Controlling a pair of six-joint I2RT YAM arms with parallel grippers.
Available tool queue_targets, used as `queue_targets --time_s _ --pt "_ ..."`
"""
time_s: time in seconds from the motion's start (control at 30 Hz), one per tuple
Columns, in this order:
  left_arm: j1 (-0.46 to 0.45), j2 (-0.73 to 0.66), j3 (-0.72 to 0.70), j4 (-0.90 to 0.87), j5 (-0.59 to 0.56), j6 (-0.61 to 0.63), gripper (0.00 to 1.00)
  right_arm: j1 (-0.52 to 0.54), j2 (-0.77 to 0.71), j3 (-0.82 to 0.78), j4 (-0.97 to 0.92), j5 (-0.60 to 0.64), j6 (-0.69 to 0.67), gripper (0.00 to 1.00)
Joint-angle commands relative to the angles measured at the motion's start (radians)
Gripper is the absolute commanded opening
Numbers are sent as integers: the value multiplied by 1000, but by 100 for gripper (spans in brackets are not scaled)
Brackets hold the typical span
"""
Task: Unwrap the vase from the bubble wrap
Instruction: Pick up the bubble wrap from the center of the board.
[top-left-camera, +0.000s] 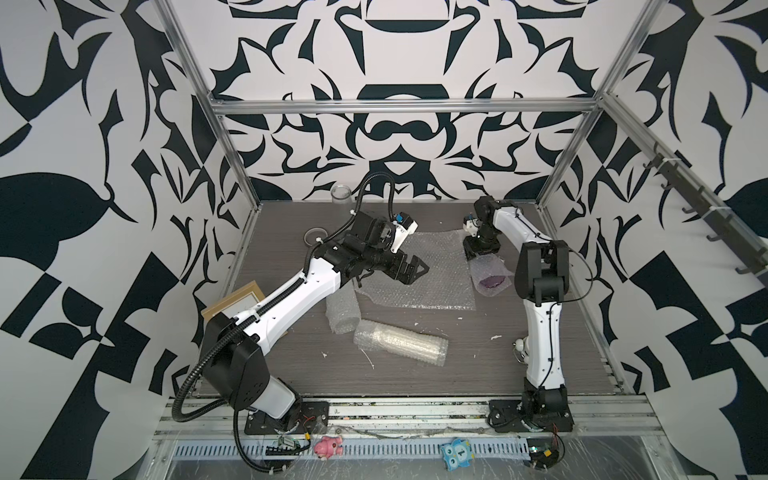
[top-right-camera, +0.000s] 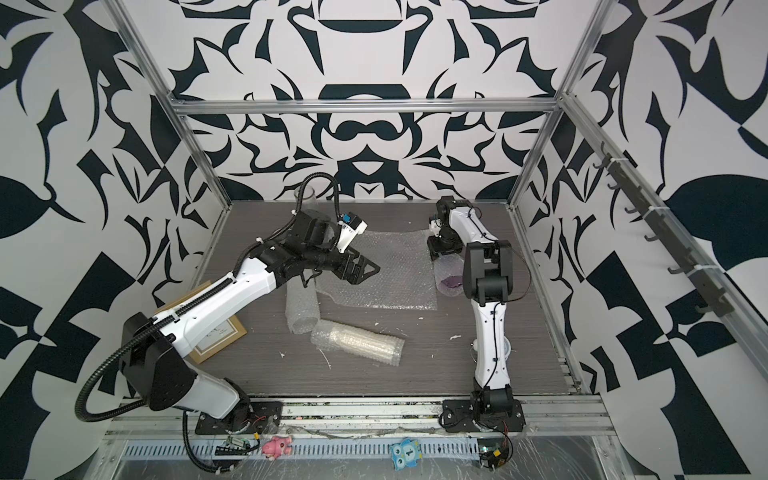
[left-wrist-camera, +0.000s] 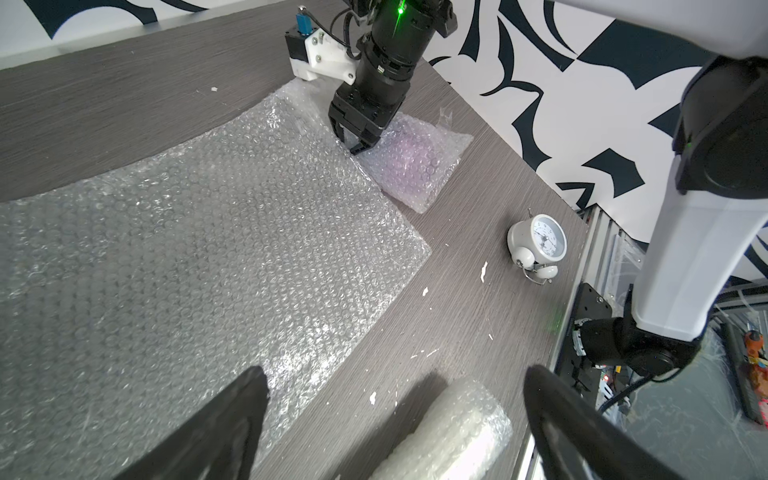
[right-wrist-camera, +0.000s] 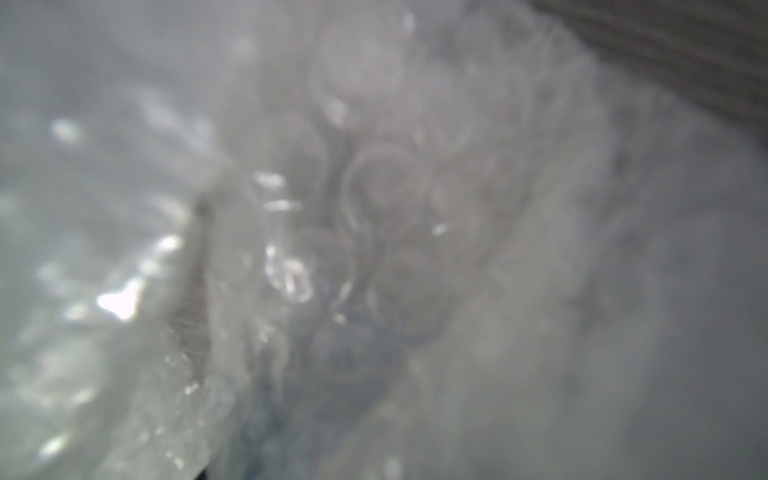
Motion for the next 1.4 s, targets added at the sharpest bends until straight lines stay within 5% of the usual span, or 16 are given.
queue_targets --time_s 0.0,0.93,1.37 --pt "-2 -57 6 1 -4 -14 99 -5 -110 -66 11 78 26 48" --pt "-2 -132 -32 6 -58 -25 99 11 -503 -271 93 128 186 37" --pt "-2 -116 -22 -5 -96 -40 99 247 -672 -347 158 85 352 37"
